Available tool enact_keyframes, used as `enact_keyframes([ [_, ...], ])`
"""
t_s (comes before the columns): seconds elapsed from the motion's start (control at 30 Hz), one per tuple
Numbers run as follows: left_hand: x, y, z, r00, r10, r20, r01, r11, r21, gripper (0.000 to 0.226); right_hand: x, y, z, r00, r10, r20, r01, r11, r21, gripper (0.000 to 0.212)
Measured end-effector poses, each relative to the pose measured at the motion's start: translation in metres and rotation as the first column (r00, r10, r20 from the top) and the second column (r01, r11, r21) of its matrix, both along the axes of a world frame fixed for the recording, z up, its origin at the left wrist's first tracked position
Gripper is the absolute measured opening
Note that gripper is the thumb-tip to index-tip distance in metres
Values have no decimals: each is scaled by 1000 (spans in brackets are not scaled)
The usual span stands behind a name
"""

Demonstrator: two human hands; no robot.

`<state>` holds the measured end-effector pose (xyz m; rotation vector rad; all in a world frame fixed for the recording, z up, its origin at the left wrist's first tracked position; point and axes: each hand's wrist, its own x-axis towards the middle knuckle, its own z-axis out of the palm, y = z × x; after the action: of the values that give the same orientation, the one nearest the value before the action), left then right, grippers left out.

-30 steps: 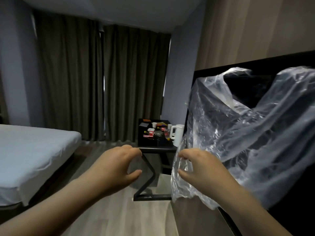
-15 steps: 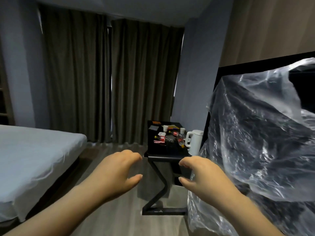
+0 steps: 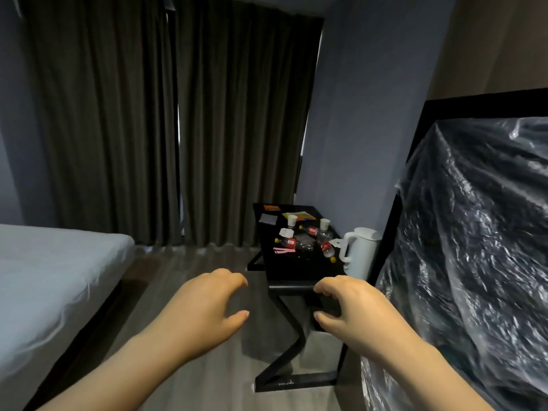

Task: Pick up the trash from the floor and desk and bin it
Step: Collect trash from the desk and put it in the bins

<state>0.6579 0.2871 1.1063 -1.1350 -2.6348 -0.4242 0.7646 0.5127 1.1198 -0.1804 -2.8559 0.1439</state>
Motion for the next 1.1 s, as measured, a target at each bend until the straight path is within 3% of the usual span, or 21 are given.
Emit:
enact_keyframes([
  [0.17,-74,23,-15,1000,-11,22,11,1000,-15,51,-71,23,-15,1000,-18,8,18,1000,-24,33],
  [0.53,-250,93,-15,1000,10,10,-10,999,-47,50,-254,98,-27,1000,-17,-22,14,993,-117,44],
  [0.73,-336,109,-34,997,-1,73,5,999,-48,51,-336,113,-44,998,-25,52,32,990,-134,45],
  [1.1,-537,119,-55,988,-120,99,126,990,-63,49,-494,112,-74,971,-200,129,224,952,-207,45],
])
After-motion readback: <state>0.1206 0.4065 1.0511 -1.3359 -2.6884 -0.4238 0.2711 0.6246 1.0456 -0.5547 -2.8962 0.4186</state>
